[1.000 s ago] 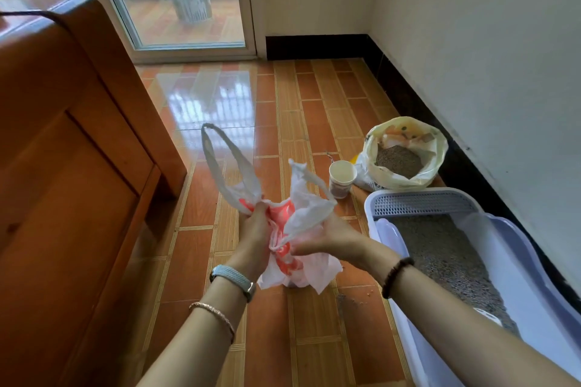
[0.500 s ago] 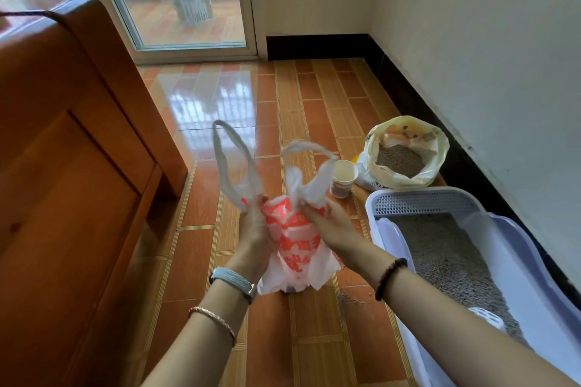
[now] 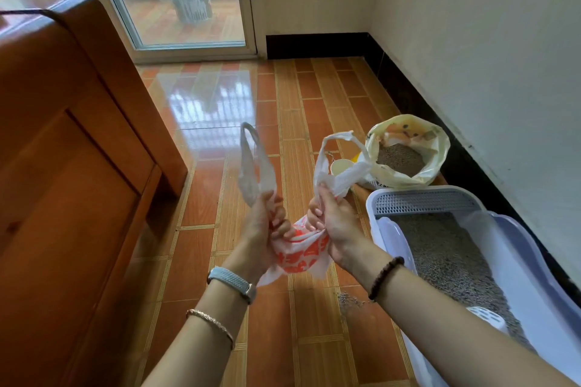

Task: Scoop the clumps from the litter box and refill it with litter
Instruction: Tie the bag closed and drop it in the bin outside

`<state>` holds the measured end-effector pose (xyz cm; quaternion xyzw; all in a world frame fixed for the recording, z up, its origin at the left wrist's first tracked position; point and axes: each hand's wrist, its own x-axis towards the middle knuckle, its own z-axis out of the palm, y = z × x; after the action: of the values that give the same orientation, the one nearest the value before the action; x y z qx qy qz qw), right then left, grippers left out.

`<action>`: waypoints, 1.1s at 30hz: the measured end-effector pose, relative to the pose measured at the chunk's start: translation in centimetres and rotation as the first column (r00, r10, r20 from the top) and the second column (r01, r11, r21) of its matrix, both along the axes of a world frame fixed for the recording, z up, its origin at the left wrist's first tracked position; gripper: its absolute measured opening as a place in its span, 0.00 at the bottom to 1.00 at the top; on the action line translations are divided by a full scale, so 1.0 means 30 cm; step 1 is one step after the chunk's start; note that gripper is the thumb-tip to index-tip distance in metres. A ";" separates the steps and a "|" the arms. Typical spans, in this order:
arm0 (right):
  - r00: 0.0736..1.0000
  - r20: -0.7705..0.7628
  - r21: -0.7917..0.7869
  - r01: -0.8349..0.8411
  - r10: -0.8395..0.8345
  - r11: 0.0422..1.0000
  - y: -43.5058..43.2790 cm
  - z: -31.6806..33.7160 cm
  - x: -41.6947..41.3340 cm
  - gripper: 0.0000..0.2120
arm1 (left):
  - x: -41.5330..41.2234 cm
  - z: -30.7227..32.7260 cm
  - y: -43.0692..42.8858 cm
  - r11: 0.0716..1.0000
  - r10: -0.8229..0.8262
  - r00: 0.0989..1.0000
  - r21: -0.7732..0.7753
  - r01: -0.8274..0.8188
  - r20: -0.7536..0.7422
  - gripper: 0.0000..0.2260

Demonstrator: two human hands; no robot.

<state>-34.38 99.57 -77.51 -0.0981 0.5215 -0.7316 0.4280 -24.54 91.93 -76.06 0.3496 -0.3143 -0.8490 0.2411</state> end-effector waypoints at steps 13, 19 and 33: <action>0.797 -0.557 0.125 -0.200 0.235 0.972 0.025 0.014 0.023 0.13 | 0.006 -0.026 -0.001 0.873 -0.169 0.804 -0.292 0.391 0.571 0.13; 0.136 -0.903 0.379 -0.193 0.408 0.905 0.010 0.017 -0.022 0.26 | 0.022 0.002 0.023 0.758 -0.315 0.682 -0.257 0.599 0.660 0.12; 0.024 -0.828 0.558 -0.074 0.561 0.827 0.024 0.057 -0.061 0.16 | 0.067 0.009 -0.001 0.526 -0.419 0.765 -0.556 0.643 0.489 0.09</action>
<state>-36.20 100.30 -75.80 -0.5914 0.7552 -0.2466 0.1380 -22.54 91.89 -75.80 0.2399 -0.7339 -0.6348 0.0303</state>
